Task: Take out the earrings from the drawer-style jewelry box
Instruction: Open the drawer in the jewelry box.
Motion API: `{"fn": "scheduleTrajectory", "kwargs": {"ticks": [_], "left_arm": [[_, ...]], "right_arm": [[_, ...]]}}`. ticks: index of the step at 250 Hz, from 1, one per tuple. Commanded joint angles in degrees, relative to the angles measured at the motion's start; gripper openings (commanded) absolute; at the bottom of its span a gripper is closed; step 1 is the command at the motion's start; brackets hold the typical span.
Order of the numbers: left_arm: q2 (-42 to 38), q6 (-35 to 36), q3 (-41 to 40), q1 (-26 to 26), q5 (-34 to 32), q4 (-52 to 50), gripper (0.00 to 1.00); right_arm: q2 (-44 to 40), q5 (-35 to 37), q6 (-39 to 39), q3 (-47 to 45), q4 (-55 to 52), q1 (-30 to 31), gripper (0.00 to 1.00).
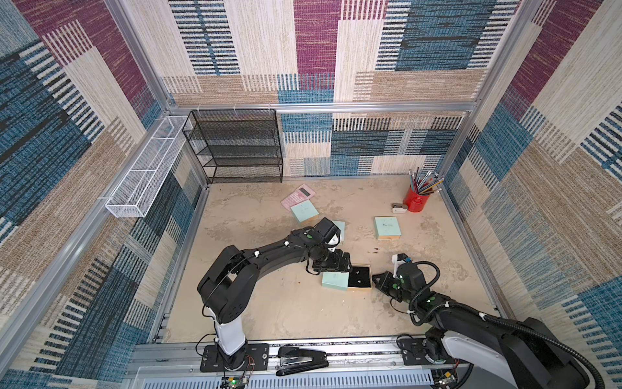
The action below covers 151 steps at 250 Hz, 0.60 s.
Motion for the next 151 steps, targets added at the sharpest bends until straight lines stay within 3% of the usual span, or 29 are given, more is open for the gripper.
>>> {"fn": "scheduleTrajectory", "kwargs": {"ticks": [1, 43, 87, 114, 151], "left_arm": [[0.3, 1.4, 0.4, 0.0, 0.3, -1.5, 0.87], [0.0, 1.1, 1.1, 0.2, 2.3, -0.9, 0.87], [-2.7, -0.3, 1.6, 1.2, 6.7, 2.2, 0.87], [-6.6, -3.4, -1.0, 2.9, 10.6, 8.0, 0.87], [-14.4, -10.6, -10.6, 7.6, 17.7, 20.8, 0.89]], "right_arm": [[-4.1, 2.3, -1.2, 0.6, -2.6, 0.0, 0.14], [-11.7, 6.8, -4.5, 4.6, -12.6, 0.0, 0.30], [-15.7, 2.7, -9.8, 10.9, -16.2, 0.0, 0.33], [-12.3, -0.2, -12.3, 16.0, -19.2, 0.0, 0.34], [-4.5, -8.4, -13.2, 19.4, -19.6, 0.1, 0.34]]}}
